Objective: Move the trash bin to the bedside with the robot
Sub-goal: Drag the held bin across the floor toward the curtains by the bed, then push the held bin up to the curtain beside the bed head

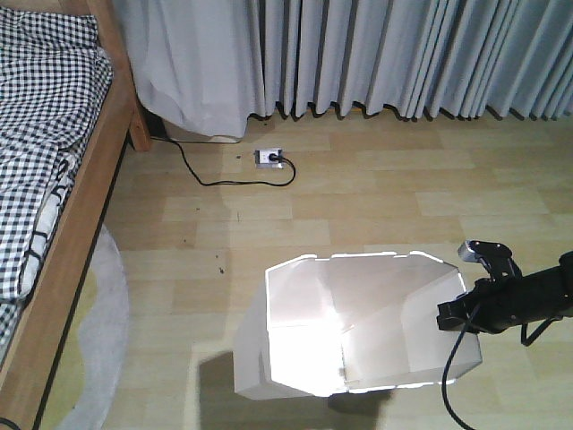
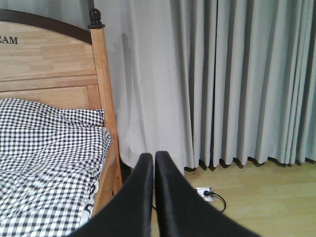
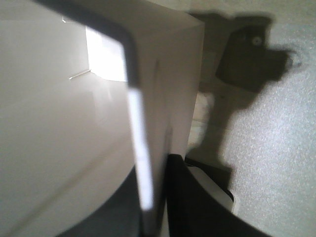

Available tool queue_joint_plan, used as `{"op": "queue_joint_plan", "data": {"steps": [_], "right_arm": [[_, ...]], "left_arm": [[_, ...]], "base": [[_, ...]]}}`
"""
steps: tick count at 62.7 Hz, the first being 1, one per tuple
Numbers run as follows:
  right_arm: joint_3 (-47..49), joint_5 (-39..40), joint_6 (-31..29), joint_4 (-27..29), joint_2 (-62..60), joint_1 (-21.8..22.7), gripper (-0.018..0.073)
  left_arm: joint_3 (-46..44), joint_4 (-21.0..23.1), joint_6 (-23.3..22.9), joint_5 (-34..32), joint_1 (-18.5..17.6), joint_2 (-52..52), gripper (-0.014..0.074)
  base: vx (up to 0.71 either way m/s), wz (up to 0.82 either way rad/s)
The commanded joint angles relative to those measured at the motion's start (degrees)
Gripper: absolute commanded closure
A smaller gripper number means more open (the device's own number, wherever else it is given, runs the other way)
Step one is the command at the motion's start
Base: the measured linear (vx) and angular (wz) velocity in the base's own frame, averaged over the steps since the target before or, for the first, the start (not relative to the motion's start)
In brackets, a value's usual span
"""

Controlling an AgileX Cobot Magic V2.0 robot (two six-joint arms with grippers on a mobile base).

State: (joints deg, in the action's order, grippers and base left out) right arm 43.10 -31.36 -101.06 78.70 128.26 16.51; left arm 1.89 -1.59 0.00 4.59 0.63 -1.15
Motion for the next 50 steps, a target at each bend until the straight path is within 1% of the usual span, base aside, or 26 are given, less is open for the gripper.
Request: {"op": "queue_joint_plan", "data": {"steps": [1, 50], "right_arm": [[0.5, -13.5, 0.1, 2.6, -3.8, 0.4, 0.0564], [0.5, -13.5, 0.1, 2.6, -3.8, 0.4, 0.0564]], "left_arm": [[0.7, 0.5, -0.8, -4.2, -0.4, -0.4, 0.0603], [0.7, 0.5, -0.8, -4.2, -0.4, -0.4, 0.0603]], "base": [[0.18, 0.02], [0.20, -0.04]]}}
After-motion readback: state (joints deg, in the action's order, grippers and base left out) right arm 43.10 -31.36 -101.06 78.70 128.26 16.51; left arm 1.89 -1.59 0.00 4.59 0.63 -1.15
